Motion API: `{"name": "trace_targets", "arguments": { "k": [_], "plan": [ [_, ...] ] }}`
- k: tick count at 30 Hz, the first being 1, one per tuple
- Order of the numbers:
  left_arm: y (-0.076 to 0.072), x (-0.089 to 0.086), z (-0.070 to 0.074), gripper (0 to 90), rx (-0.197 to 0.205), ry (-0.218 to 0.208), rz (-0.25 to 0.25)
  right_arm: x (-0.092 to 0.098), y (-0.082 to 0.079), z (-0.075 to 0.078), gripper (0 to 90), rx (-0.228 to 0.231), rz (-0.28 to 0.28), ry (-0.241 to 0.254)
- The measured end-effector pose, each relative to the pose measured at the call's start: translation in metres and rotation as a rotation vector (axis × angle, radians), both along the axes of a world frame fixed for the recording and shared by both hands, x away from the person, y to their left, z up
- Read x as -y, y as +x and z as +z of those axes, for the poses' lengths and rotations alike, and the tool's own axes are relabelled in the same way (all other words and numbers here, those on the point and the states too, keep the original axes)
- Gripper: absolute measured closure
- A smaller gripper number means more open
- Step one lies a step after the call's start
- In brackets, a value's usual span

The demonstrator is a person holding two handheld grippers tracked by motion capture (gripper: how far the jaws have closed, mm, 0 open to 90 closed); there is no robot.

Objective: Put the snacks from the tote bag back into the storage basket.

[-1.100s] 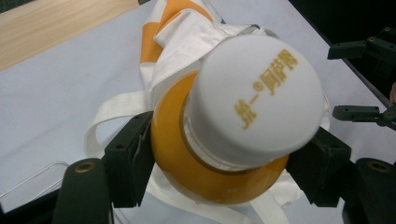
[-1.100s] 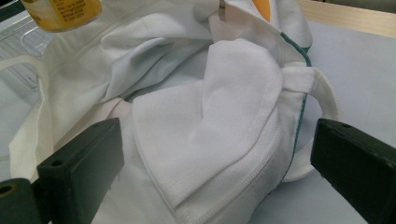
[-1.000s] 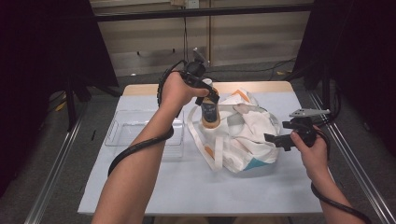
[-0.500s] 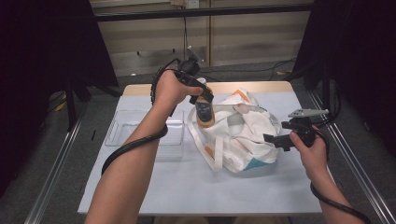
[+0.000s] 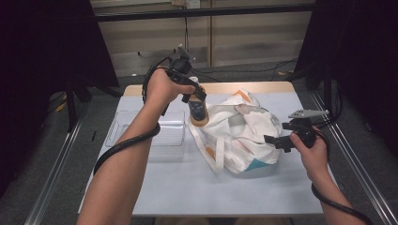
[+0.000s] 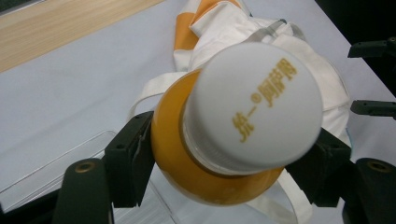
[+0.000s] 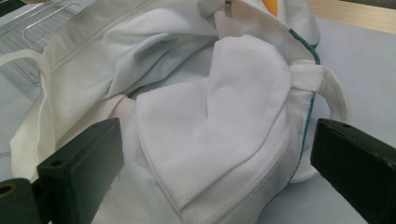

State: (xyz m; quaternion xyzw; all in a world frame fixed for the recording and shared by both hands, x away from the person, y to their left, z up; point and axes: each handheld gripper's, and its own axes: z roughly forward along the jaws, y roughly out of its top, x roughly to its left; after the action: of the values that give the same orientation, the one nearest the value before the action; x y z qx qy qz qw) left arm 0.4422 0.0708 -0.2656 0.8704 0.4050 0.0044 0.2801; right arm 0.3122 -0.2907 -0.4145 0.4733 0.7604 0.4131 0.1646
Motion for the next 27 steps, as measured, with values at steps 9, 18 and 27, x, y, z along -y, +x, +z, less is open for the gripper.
{"name": "trace_targets", "arguments": {
  "k": [9,18,27],
  "plan": [
    [0.002,-0.010,-0.002,30.1,-0.012,0.017,0.025,0.000,0.000,0.002,2.2,0.007,0.000,0.004],
    [0.004,-0.022,-0.002,30.2,-0.008,0.017,0.049,0.000,-0.001,0.003,2.2,0.012,-0.001,0.006],
    [0.005,-0.032,-0.001,30.1,0.005,0.028,0.067,0.000,-0.001,0.004,2.2,0.012,0.001,0.005]
  ]
}}
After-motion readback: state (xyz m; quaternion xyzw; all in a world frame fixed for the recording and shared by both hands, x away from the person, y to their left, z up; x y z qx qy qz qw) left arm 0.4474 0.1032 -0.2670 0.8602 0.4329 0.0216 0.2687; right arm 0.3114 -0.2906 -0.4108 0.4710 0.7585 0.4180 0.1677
